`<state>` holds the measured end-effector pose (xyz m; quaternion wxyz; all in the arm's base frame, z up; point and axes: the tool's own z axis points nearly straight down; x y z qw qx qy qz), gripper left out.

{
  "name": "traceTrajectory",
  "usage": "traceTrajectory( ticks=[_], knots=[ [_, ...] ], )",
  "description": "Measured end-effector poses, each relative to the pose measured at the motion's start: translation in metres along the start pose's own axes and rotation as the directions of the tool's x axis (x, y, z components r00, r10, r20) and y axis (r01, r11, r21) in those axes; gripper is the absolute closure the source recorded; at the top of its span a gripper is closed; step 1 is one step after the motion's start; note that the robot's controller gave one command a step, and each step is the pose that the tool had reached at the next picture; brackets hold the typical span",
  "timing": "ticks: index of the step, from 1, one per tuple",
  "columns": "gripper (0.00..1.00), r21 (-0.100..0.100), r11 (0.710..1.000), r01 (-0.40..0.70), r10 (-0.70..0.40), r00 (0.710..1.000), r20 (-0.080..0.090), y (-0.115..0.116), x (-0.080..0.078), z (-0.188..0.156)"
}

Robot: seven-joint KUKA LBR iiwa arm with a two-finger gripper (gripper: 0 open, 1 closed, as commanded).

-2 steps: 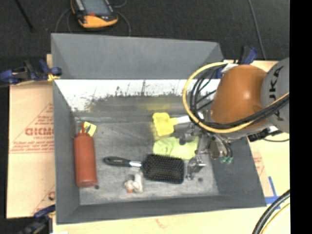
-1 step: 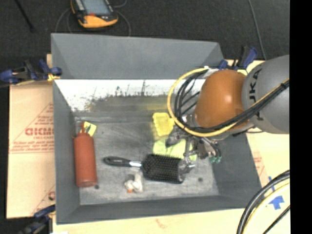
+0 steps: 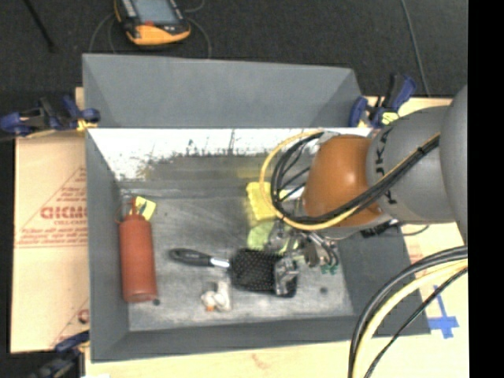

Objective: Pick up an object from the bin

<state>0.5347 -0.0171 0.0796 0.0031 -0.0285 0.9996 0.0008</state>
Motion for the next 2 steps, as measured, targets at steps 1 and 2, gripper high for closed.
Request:
traceTrajectory(
  ticks=[1, 2],
  knots=[
    [1.00, 0.000, 1.000, 0.001, -0.001, 1.000, 0.000, 0.000, 0.000, 0.000],
    [1.00, 0.002, 1.000, 0.000, 0.000, 1.000, -0.002, 0.014, -0.006, -0.132]
  ],
)
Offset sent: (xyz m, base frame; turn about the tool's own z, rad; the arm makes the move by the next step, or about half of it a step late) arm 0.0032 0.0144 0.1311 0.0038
